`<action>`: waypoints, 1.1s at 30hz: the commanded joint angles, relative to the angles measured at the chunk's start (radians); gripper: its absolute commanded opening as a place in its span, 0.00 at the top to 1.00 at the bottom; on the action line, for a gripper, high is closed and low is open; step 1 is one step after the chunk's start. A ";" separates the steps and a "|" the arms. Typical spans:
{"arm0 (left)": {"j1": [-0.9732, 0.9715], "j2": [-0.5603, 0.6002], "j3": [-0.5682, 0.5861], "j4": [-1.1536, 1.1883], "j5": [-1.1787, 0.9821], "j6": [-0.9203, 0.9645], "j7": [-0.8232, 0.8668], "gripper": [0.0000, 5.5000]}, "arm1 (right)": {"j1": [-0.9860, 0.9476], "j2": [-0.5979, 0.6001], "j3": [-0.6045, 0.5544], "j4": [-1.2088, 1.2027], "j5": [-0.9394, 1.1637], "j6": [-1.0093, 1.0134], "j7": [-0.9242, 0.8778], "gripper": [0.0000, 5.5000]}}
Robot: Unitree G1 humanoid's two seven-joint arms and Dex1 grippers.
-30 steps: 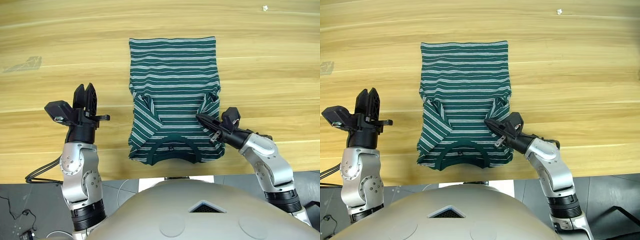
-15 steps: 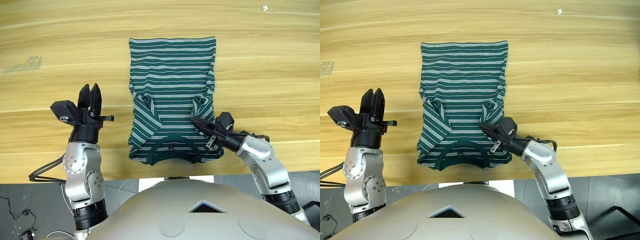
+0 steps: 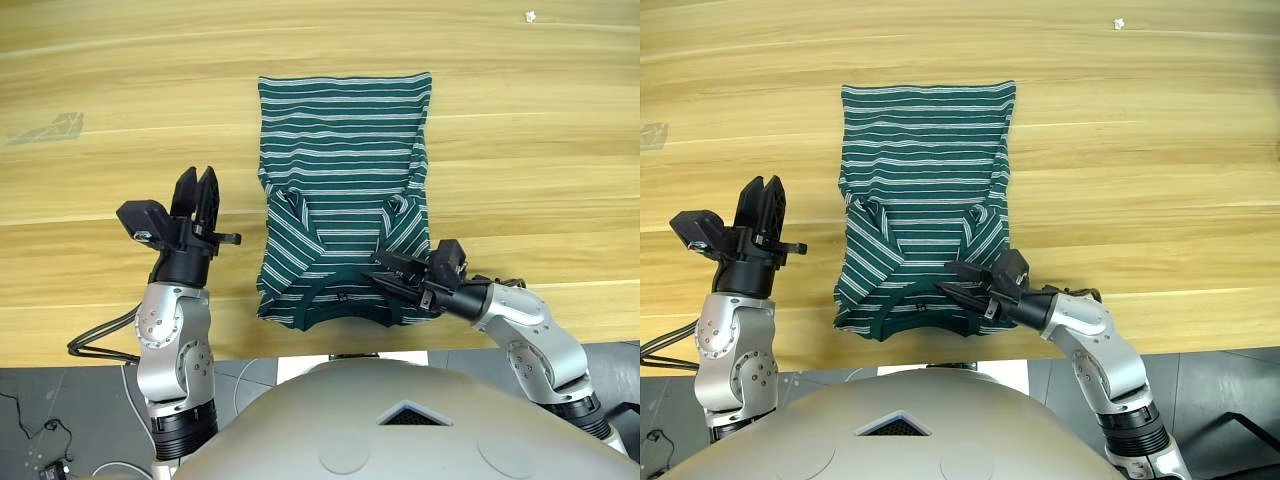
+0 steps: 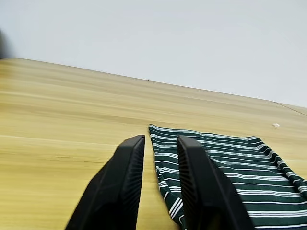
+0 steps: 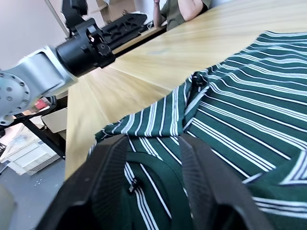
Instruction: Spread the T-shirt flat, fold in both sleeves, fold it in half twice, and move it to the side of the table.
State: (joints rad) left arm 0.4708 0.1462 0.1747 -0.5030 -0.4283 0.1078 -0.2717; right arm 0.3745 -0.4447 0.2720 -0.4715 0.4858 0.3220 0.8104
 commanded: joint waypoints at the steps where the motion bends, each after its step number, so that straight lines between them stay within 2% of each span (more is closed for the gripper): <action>1: 0.012 0.158 0.030 0.008 0.217 -0.115 -0.052 0.77 | -0.090 -0.022 -0.178 0.076 -0.102 -0.312 0.008 0.50; 3: 0.042 0.309 0.072 0.065 0.451 -0.294 -0.084 0.77 | -0.142 -0.079 -0.293 0.170 -0.193 -0.526 0.009 0.44; 6: 0.092 0.480 0.117 0.142 0.723 -0.473 -0.073 0.69 | -0.200 -0.146 -0.408 0.326 -0.266 -0.777 0.020 0.33; 7: 0.111 0.536 0.103 0.163 0.831 -0.539 -0.067 0.68 | -0.210 -0.180 -0.429 0.382 -0.305 -0.880 0.028 0.33; 12: 0.173 0.649 0.054 0.178 1.079 -0.766 -0.031 0.53 | -0.194 -0.308 -0.376 0.592 -0.532 -1.324 0.062 0.33; 16: 0.181 0.737 0.012 0.223 1.152 -0.875 -0.057 0.53 | -0.201 -0.371 -0.330 0.742 -0.788 -1.624 0.024 0.33; 19: 0.191 0.776 -0.006 0.245 1.168 -0.919 -0.067 0.53 | -0.216 -0.383 -0.310 0.796 -0.903 -1.713 -0.026 0.33; 23: 0.151 0.776 -0.082 0.279 1.187 -0.937 -0.083 0.53 | -0.220 -0.357 -0.244 0.796 -0.979 -1.728 -0.088 0.33; 29: 0.043 0.739 -0.210 0.332 1.224 -0.941 -0.070 0.53 | -0.263 -0.333 -0.134 0.795 -1.014 -1.699 -0.169 0.33; 33: 0.052 0.769 -0.235 0.326 1.234 -0.936 -0.073 0.53 | -0.264 -0.353 -0.079 0.799 -1.008 -1.687 -0.208 0.33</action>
State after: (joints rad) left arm 0.4979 0.8866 -0.0383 -0.1927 0.7556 -0.8328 -0.3193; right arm 0.1102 -0.7798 0.1666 0.3250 -0.4977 -1.3829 0.6044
